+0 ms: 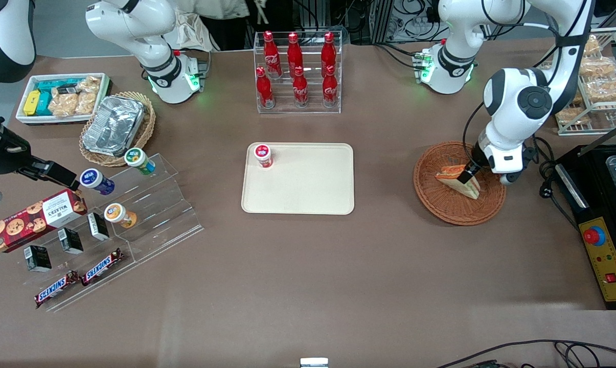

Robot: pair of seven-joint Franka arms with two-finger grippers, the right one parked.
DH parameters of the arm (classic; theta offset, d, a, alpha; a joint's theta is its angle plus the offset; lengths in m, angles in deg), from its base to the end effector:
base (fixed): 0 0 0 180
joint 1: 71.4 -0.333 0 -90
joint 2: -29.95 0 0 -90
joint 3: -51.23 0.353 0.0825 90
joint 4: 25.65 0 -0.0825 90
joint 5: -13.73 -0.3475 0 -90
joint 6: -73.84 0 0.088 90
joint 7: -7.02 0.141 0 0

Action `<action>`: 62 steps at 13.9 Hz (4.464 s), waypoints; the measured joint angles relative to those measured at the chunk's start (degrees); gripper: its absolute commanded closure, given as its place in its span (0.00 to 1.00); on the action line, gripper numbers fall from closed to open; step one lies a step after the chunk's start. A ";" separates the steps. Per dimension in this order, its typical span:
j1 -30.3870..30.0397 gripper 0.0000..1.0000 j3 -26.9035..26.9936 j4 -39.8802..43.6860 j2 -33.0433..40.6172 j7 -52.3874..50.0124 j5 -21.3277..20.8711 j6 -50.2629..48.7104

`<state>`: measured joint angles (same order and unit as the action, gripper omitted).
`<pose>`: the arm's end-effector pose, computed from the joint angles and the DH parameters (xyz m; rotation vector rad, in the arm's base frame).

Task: Place sandwich from basket to tray
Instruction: 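Lower the left gripper over the wrapped sandwich and close on it, then lift the sandwich out of the basket with the left gripper, then carry the sandwich over the cream tray and lower it onto it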

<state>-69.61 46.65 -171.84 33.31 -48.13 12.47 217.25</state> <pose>0.4242 -0.0470 0.3230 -2.8629 -1.2680 -0.0276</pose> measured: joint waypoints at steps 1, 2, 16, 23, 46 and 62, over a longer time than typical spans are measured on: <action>0.17 0.01 0.00 -0.02 -0.58 -0.11 0.00 0.30; 0.42 0.01 0.00 -0.08 -1.30 -0.30 0.00 1.00; 0.59 1.00 1.25 13.21 1.50 -6.49 -3.97 -21.21; 0.96 1.00 0.26 38.92 4.01 10.19 -3.68 -48.13; 16.60 1.00 -18.10 39.03 -18.78 19.23 -1.99 -24.96; 23.38 0.01 -17.96 37.31 -31.38 7.28 -14.96 -10.79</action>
<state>-46.23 28.68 -134.53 1.93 -40.85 -2.49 206.46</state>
